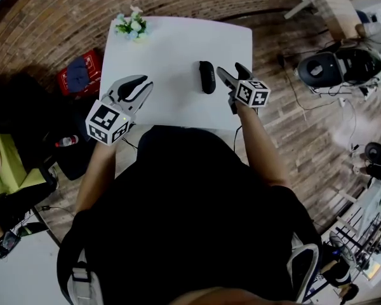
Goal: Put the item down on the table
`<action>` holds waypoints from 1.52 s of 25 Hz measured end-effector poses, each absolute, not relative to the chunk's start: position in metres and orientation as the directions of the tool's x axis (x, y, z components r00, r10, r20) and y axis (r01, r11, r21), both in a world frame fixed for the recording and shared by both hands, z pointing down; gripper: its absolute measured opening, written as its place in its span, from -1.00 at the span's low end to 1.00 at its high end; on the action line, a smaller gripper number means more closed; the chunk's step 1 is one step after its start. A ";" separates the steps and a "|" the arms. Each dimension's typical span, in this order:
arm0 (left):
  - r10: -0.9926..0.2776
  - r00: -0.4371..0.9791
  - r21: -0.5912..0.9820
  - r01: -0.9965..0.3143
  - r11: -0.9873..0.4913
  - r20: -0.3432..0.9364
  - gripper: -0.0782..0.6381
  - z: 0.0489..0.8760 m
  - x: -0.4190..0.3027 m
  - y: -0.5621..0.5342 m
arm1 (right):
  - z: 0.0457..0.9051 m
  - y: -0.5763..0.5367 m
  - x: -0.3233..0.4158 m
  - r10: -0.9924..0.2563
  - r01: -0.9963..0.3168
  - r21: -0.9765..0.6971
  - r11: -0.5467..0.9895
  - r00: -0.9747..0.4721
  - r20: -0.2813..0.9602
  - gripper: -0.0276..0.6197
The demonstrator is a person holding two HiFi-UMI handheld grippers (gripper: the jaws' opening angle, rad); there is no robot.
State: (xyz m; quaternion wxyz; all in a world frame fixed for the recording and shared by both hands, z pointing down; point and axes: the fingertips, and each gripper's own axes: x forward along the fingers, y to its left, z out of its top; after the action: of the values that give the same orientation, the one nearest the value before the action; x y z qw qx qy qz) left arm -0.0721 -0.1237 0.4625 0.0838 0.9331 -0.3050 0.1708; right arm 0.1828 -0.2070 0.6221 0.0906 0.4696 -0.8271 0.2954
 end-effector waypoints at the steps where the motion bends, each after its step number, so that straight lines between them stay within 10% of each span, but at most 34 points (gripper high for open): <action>1: -0.538 0.759 0.051 -0.594 -0.803 0.368 -0.54 0.462 -0.070 -0.122 | 0.617 -0.205 0.184 -0.729 -0.836 -0.381 0.395 -0.538 0.424 0.27; 38: -0.500 0.804 0.015 -0.533 -0.846 0.320 -0.54 0.442 -0.021 -0.079 | 0.500 -0.107 0.219 -0.819 -0.849 -0.297 0.438 -0.513 0.259 -0.06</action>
State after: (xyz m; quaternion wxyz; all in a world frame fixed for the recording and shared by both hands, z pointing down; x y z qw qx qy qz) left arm -0.0214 -0.0790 0.4422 0.0522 0.9484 -0.2723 0.1539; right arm 0.2186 -0.1070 0.5003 0.0379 0.4922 -0.8470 0.1974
